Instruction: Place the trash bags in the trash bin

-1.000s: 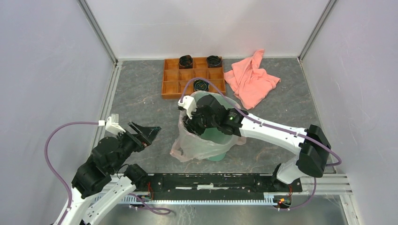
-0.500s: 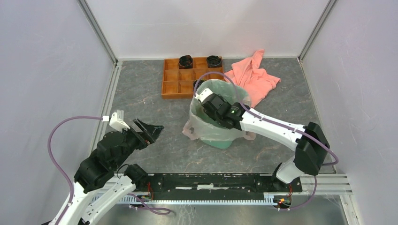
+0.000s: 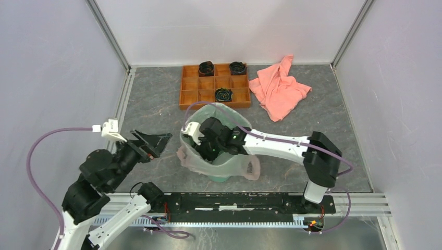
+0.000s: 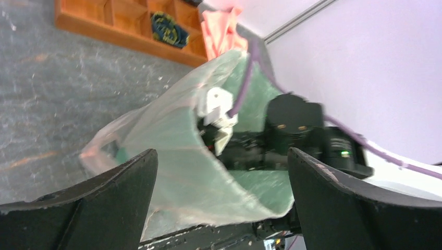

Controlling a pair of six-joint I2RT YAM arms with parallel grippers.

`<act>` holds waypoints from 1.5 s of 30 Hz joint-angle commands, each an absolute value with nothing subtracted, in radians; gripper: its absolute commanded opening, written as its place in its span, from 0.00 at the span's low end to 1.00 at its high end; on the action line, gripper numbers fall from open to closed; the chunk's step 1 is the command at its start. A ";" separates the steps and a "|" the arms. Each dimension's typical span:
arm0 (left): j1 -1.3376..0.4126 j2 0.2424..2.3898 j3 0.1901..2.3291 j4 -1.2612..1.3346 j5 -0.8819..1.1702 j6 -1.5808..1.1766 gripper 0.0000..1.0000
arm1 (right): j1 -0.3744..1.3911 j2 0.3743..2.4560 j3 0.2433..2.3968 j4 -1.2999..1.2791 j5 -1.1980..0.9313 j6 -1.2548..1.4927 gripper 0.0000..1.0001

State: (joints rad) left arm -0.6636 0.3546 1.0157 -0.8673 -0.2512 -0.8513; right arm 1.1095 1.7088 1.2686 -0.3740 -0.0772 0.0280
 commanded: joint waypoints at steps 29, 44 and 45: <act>-0.666 0.447 1.360 -0.707 -0.046 -0.616 1.00 | 1.195 1.709 1.692 -0.470 -0.064 0.032 0.81; -0.666 0.505 1.377 -0.742 -0.152 -0.633 1.00 | 1.199 1.030 1.399 -0.465 0.254 0.008 0.98; -0.666 0.533 1.421 -0.731 -0.145 -0.608 1.00 | 1.199 0.980 1.401 -0.487 0.302 0.009 0.98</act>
